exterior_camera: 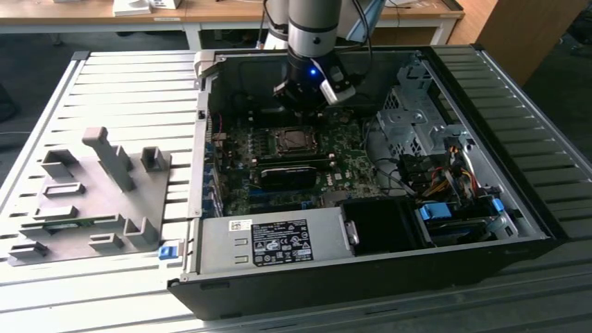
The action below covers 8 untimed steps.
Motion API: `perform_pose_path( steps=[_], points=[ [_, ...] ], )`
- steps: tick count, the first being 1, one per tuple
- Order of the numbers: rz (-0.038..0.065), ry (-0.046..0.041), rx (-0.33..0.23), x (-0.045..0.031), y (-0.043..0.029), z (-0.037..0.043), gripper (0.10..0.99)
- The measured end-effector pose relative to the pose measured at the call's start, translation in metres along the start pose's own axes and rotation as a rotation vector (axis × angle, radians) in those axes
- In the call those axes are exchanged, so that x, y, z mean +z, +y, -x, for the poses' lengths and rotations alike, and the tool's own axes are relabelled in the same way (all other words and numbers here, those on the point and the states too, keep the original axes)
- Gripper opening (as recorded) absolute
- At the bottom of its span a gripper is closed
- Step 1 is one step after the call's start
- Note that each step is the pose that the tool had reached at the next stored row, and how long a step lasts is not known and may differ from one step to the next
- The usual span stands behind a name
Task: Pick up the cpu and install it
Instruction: 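Install the first cpu locking lever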
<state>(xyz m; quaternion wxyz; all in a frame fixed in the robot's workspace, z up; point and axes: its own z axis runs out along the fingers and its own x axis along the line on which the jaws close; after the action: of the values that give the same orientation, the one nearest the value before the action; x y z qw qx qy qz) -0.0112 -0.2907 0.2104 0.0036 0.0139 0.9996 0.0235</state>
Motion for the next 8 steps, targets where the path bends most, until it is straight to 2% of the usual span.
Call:
perform_pose_path(
  steps=[8],
  points=[
    [0.0,0.0,0.0,0.0002,-0.0021,0.0,0.106]
  ],
)
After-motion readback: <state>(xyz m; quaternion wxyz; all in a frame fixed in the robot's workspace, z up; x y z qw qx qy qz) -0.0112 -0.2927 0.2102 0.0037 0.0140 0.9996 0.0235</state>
